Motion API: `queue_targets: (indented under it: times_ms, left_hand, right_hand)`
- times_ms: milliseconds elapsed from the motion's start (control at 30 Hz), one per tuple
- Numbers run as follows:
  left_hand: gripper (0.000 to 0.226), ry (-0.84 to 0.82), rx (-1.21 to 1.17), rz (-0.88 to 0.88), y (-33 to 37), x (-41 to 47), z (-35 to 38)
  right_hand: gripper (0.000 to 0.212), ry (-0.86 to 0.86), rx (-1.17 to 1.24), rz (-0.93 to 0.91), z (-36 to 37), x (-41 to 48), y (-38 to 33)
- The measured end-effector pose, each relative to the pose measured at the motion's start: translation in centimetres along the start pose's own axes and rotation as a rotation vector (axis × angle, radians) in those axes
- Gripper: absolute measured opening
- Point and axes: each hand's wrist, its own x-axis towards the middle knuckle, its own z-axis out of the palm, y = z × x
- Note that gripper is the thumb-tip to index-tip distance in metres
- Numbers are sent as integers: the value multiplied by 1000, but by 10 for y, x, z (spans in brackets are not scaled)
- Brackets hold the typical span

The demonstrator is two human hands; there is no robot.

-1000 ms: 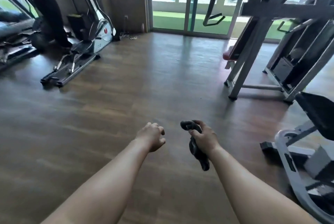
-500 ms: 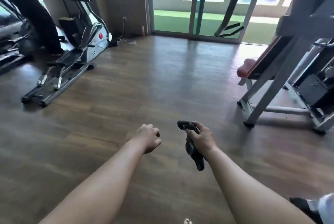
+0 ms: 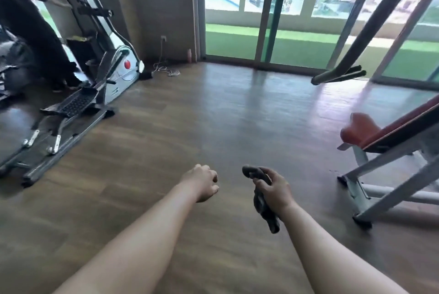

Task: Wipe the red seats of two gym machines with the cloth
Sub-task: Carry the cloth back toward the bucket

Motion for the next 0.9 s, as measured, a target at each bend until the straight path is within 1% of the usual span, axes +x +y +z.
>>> queue_targets:
  times_ms: [133,300,467,667,767,900]
  left_hand:
    - [43,-27,46,62,-20,109,-49]
    - [43,-11,79,97,-27,257,-101]
    - [42,23,42,66,-32,392,-164]
    - [46,61,37,67,-44,545,-240]
    - [48,72,71,101,-52,634,-269]
    - [49,48,137,182,-54,757,-314]
  right_hand:
    - [33,54,25,24,6,97,-31]
    - [32,103,38,9,-2,243,-55]
    - [33,66,17,-14,-26,399,-94]
    - [29,54,-10,-25,-44,566,-143]
    - [31,92,-12,-32,-44,649,-155]
    - [32,184,19,11,-51,758,-169]
